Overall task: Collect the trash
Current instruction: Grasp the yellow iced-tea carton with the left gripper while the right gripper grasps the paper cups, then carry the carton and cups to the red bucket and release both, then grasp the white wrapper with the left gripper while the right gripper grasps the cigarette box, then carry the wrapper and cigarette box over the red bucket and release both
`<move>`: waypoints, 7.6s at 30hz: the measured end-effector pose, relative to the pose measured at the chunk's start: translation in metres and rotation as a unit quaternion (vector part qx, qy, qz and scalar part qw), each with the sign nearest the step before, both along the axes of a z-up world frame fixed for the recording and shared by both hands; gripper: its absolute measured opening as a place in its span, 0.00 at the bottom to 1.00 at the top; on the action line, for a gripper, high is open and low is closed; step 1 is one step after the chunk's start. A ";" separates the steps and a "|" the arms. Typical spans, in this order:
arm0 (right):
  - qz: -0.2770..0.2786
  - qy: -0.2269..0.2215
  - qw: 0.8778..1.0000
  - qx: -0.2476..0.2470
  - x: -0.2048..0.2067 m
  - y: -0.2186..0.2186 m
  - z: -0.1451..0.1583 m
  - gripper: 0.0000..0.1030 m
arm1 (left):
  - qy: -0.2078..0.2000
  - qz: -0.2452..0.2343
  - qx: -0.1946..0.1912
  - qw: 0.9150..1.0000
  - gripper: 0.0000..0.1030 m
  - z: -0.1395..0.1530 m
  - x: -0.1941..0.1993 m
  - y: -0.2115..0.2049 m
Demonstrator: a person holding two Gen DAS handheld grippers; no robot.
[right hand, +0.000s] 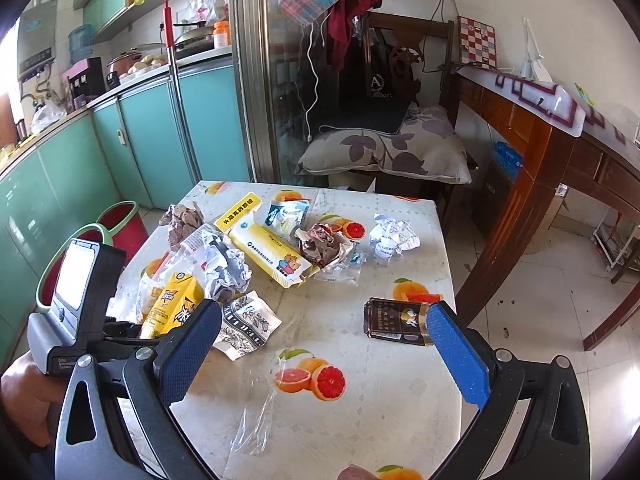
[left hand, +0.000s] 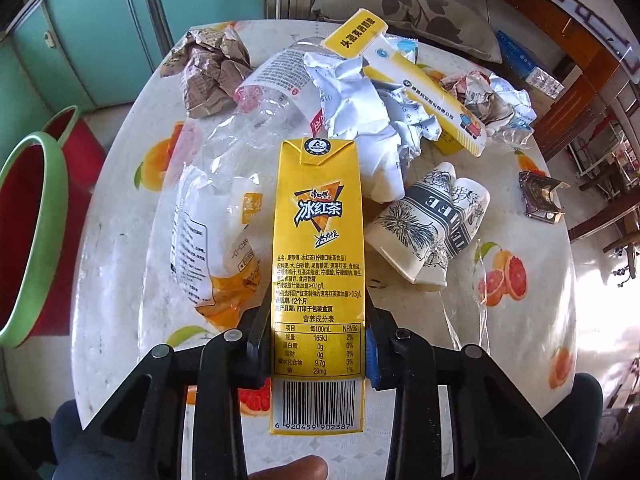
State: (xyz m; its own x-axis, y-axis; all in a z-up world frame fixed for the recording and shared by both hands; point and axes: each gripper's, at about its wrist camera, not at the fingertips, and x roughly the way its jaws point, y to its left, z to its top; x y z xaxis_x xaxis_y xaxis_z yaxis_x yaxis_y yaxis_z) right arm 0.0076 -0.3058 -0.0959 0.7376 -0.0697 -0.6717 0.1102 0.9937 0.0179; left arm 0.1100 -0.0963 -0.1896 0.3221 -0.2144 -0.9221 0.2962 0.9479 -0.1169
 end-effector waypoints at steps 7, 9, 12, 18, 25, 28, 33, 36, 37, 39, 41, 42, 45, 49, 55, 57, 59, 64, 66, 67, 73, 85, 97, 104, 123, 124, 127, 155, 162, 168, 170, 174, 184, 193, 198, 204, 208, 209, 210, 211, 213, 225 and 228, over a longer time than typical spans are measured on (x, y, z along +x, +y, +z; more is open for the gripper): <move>0.060 0.010 0.998 -0.014 0.023 0.028 -0.022 1.00 | -0.041 0.019 -0.029 0.999 0.32 0.040 -0.013 0.030; 0.094 0.011 0.995 -0.029 0.031 0.042 -0.034 1.00 | -0.057 0.027 -0.036 0.997 0.32 0.054 -0.016 0.040; 0.147 0.017 0.985 -0.091 0.042 0.071 -0.058 1.00 | -0.079 0.034 -0.042 0.995 0.32 0.074 -0.021 0.056; 0.213 0.030 0.961 -0.172 0.066 0.108 -0.101 1.00 | -0.100 0.044 -0.051 0.993 0.32 0.093 -0.021 0.075; 0.232 0.073 0.951 -0.191 0.096 0.112 -0.136 1.00 | -0.100 0.052 -0.062 0.992 0.32 0.093 -0.024 0.091; 0.233 0.093 0.953 -0.169 0.101 0.108 -0.145 1.00 | -0.100 0.050 -0.068 0.991 0.32 0.094 -0.023 0.093; 0.209 0.128 0.959 -0.140 0.110 0.103 -0.158 0.99 | -0.109 0.049 -0.066 0.991 0.32 0.099 -0.019 0.095; 0.199 0.115 0.967 -0.110 0.107 0.095 -0.152 0.88 | -0.117 0.048 -0.064 0.990 0.32 0.101 -0.018 0.096; 0.193 0.112 0.969 -0.103 0.108 0.093 -0.149 0.86 | -0.119 0.047 -0.062 0.990 0.32 0.102 -0.017 0.096; 0.183 0.107 0.973 -0.095 0.108 0.090 -0.144 0.85 | -0.121 0.045 -0.063 0.990 0.32 0.102 -0.017 0.097; 0.175 0.106 0.975 -0.088 0.108 0.087 -0.140 0.85 | -0.123 0.046 -0.061 0.990 0.32 0.101 -0.016 0.098; 0.173 0.104 0.976 -0.088 0.107 0.086 -0.136 0.85 | -0.125 0.046 -0.059 0.989 0.32 0.102 -0.016 0.099; 0.163 0.089 0.979 -0.083 0.100 0.084 -0.118 0.85 | -0.129 0.044 -0.059 0.989 0.32 0.104 -0.018 0.102; 0.149 0.067 0.983 -0.088 0.086 0.087 -0.086 0.85 | -0.137 0.046 -0.061 0.988 0.32 0.108 -0.018 0.108; 0.141 0.032 0.986 -0.087 0.075 0.108 -0.035 0.85 | -0.163 0.063 -0.055 0.983 0.32 0.118 -0.003 0.135; 0.139 0.021 0.986 -0.087 0.076 0.119 -0.020 0.85 | -0.170 0.078 -0.044 0.981 0.32 0.119 0.006 0.153; 0.141 0.011 0.987 -0.082 0.079 0.131 -0.008 0.85 | -0.174 0.091 -0.031 0.980 0.32 0.118 0.014 0.171; 0.153 -0.015 0.985 -0.078 0.091 0.174 0.020 0.85 | -0.177 0.124 -0.002 0.976 0.32 0.107 0.033 0.217; 0.162 -0.022 0.984 -0.073 0.098 0.193 0.028 0.85 | -0.166 0.133 0.002 0.977 0.32 0.099 0.038 0.236; 0.168 -0.025 0.983 -0.071 0.101 0.204 0.031 0.85 | -0.160 0.136 0.003 0.978 0.32 0.094 0.041 0.245; 0.200 -0.036 0.977 -0.062 0.116 0.267 0.039 0.85 | -0.128 0.153 0.015 0.980 0.36 0.065 0.049 0.283; 0.278 -0.037 0.959 -0.039 0.152 0.385 0.030 0.85 | -0.143 0.217 0.005 0.965 0.99 0.064 0.036 0.340; 0.318 -0.001 0.948 -0.021 0.212 0.469 -0.020 0.86 | -0.153 0.274 0.016 0.949 1.00 0.066 0.009 0.394; 0.326 0.024 0.945 -0.031 0.222 0.488 -0.045 0.87 | -0.145 0.299 0.015 0.943 1.00 0.064 0.001 0.413; 0.313 -0.008 0.949 -0.021 0.196 0.443 -0.027 1.00 | -0.166 0.292 0.022 0.942 1.00 0.080 0.004 0.399; 0.309 -0.012 0.951 -0.021 0.192 0.434 -0.023 1.00 | -0.167 0.285 0.022 0.944 1.00 0.082 0.006 0.393; 0.281 -0.026 0.959 -0.022 0.177 0.397 -0.012 1.00 | -0.174 0.259 0.020 0.950 1.00 0.088 0.011 0.369; -0.024 0.012 0.997 -0.073 0.035 -0.005 -0.016 1.00 | -0.056 -0.038 0.022 0.997 0.83 -0.003 0.025 0.035; -0.044 0.058 0.996 -0.054 0.038 -0.054 -0.055 1.00 | -0.039 -0.043 0.030 0.998 0.18 -0.012 0.025 0.035; -0.055 0.101 0.993 -0.042 0.067 -0.080 -0.099 1.00 | -0.058 -0.043 0.038 0.997 0.18 -0.002 0.019 0.037; -0.052 0.111 0.991 -0.045 0.080 -0.086 -0.113 1.00 | -0.061 -0.041 0.037 0.997 0.18 0.002 0.018 0.039; -0.063 0.138 0.987 -0.053 0.102 -0.093 -0.140 1.00 | -0.064 -0.038 0.037 0.997 0.18 0.007 0.017 0.046; -0.068 0.153 0.986 -0.026 0.113 -0.099 -0.161 0.83 | -0.070 -0.023 0.029 0.997 0.18 0.017 0.018 0.055; -0.074 0.122 0.989 -0.037 0.096 -0.089 -0.128 0.75 | -0.090 -0.021 0.019 0.996 0.18 0.032 0.012 0.061; -0.062 0.075 0.994 -0.057 0.076 -0.063 -0.077 0.75 | -0.116 -0.012 0.003 0.993 0.18 0.057 0.012 0.071; -0.033 0.044 0.997 -0.056 0.064 -0.020 -0.032 0.75 | -0.146 -0.001 -0.023 0.989 0.18 0.096 0.018 0.092; -0.008 0.031 0.998 -0.059 0.067 0.016 -0.014 0.75 | -0.160 0.006 -0.020 0.987 0.18 0.112 0.025 0.115; 0.000 0.027 0.998 -0.055 0.070 0.026 -0.009 0.75 | -0.161 0.010 -0.018 0.987 0.18 0.114 0.027 0.123; 0.005 0.025 0.998 -0.052 0.072 0.034 -0.006 0.75 | -0.165 0.014 -0.012 0.986 0.18 0.115 0.029 0.130; 0.011 0.021 0.998 -0.052 0.073 0.044 -0.004 0.75 | -0.168 0.019 -0.008 0.986 0.18 0.115 0.029 0.138; 0.026 0.014 0.998 -0.051 0.079 0.065 0.003 0.75 | -0.170 0.033 -0.006 0.985 0.18 0.116 0.033 0.157; 0.113 -0.006 0.992 -0.053 0.116 0.196 0.026 0.75 | -0.155 0.109 0.017 0.982 0.18 0.096 0.050 0.264; 0.133 -0.012 0.990 -0.055 0.122 0.226 0.030 0.75 | -0.143 0.115 0.016 0.983 0.25 0.086 0.053 0.279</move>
State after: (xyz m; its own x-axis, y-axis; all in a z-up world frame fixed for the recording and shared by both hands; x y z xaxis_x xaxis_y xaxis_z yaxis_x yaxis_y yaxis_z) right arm 0.1299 -0.0797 -0.0656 0.7553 0.0562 -0.6530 -0.1539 0.9837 -0.0934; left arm 0.1627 0.1829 -0.1035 0.6060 -0.0769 -0.7917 0.0896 0.9956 -0.0281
